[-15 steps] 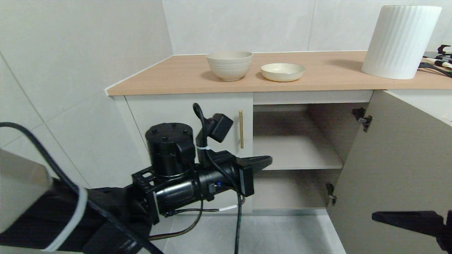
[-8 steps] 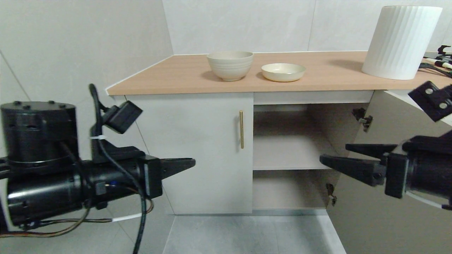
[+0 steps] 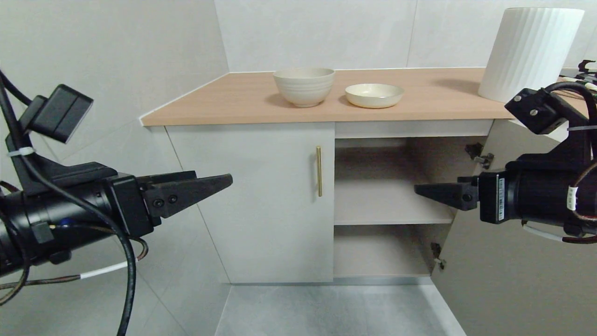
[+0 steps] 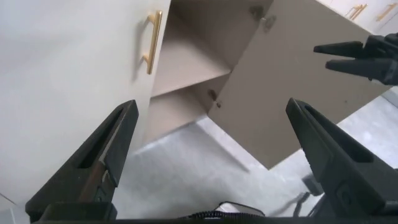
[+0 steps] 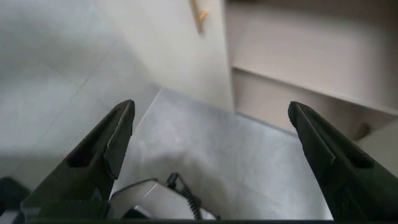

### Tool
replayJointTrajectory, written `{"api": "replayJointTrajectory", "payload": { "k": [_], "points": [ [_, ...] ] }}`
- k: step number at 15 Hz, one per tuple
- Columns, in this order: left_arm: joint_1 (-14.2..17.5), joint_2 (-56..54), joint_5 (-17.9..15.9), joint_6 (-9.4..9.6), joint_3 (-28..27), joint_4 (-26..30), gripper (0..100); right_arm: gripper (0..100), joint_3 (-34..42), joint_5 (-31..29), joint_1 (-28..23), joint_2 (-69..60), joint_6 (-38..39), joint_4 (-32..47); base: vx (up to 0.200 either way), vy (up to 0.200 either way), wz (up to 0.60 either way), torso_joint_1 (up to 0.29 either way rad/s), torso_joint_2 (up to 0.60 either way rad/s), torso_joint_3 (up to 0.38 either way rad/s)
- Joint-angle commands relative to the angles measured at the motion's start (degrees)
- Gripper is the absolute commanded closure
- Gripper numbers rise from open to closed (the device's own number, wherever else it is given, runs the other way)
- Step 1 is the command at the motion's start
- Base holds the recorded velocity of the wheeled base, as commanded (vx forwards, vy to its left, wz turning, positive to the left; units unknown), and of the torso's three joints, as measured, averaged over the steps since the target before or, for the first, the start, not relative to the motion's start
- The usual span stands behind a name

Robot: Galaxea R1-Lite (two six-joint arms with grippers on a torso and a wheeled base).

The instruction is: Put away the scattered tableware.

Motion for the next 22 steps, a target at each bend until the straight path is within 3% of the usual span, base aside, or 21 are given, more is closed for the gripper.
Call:
{"api": "replayJointTrajectory", "payload": {
  "k": [1, 5, 7, 9, 19, 22],
  "points": [
    [0.0, -0.6, 0.0, 0.58, 0.0, -0.3, 0, 0, 0.5, -0.5, 0.1, -2.2, 0.0, 0.1, 0.0, 0.0, 0.0, 0.0, 0.0, 0.0],
    [0.0, -0.4, 0.0, 1.02, 0.2, -0.3, 0, 0, -0.2, -0.6, 0.1, -4.8, -0.2, 2.6, 0.0, 0.0, 0.0, 0.0, 0.0, 0.0],
    [0.0, -0.6, 0.0, 2.78, 0.4, -0.1, 0, 0, -0.3, -0.6, 0.1, -5.6, -0.3, 3.0, 0.0, 0.0, 0.0, 0.0, 0.0, 0.0],
    [0.0, -0.5, 0.0, 3.22, 0.6, 0.1, 0, 0, -0.2, -0.6, 0.1, -5.8, -0.3, 3.1, 0.2, 0.0, 0.0, 0.0, 0.0, 0.007],
    [0.0, -0.6, 0.2, 3.13, 0.1, -0.3, 0, 0, -0.6, 0.2, 0.2, -7.3, -0.2, 6.0, 0.2, 0.0, 0.0, 0.001, 0.0, 0.001],
    [0.0, -0.9, 0.2, 2.95, 0.1, -0.4, 0, 0, 0.0, 2.0, 0.1, -8.6, -0.3, 5.8, 0.0, 0.0, 0.0, 0.0, 0.0, 0.0]
  ]
}}
